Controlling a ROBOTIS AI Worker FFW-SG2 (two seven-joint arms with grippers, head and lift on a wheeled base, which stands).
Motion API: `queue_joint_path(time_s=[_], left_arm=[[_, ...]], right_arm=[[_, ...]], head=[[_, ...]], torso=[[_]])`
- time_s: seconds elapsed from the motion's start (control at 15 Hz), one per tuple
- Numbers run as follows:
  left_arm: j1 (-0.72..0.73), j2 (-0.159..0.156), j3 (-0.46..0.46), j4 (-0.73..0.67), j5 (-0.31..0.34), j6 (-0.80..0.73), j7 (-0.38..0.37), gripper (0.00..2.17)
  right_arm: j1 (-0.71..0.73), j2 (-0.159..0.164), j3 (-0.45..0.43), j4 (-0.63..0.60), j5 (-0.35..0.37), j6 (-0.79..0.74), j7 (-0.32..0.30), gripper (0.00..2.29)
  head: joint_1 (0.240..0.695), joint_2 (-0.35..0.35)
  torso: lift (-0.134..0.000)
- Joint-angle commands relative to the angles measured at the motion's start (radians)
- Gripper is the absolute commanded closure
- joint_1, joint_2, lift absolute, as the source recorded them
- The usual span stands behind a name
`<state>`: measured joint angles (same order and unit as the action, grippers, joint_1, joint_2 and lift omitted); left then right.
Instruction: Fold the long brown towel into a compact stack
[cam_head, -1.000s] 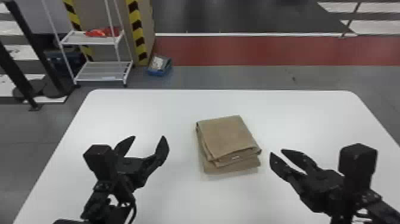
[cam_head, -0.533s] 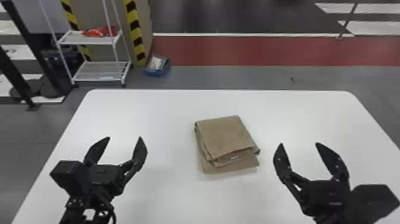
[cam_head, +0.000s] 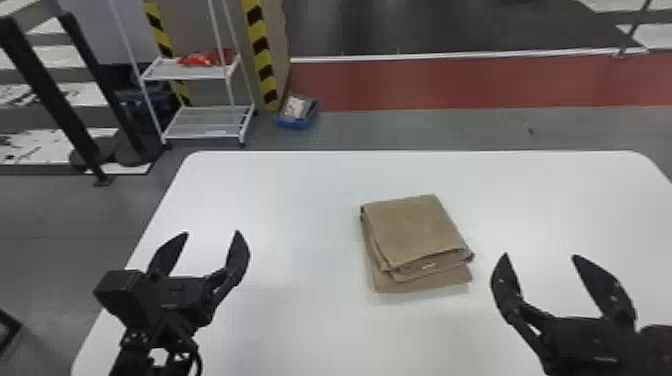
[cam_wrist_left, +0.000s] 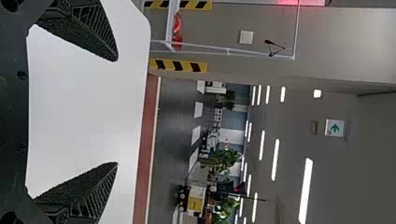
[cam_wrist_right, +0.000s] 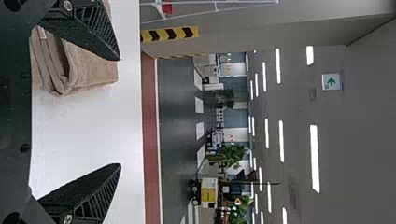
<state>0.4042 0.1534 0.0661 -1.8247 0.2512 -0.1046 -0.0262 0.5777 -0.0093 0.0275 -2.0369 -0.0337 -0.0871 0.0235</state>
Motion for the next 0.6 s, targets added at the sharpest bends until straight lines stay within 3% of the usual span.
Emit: queue_joint_path(time_s=[0.0,0.53], left_arm=[[0.001,0.0,0.006,-0.002,0.0,0.006,0.0,0.08],[0.001,-0.006,0.006,-0.01,-0.001,0.015,0.005,0.08]], right_arm=[[0.004,-0.006,0.0,0.0,0.0,0.001,-0.01,0.08],[0.002,-0.015,0.003,-0.002,-0.006,0.007,-0.011,0.08]], head=[[0.695,0.106],[0.695,0.108]], torso=[[-0.091],[-0.091]])
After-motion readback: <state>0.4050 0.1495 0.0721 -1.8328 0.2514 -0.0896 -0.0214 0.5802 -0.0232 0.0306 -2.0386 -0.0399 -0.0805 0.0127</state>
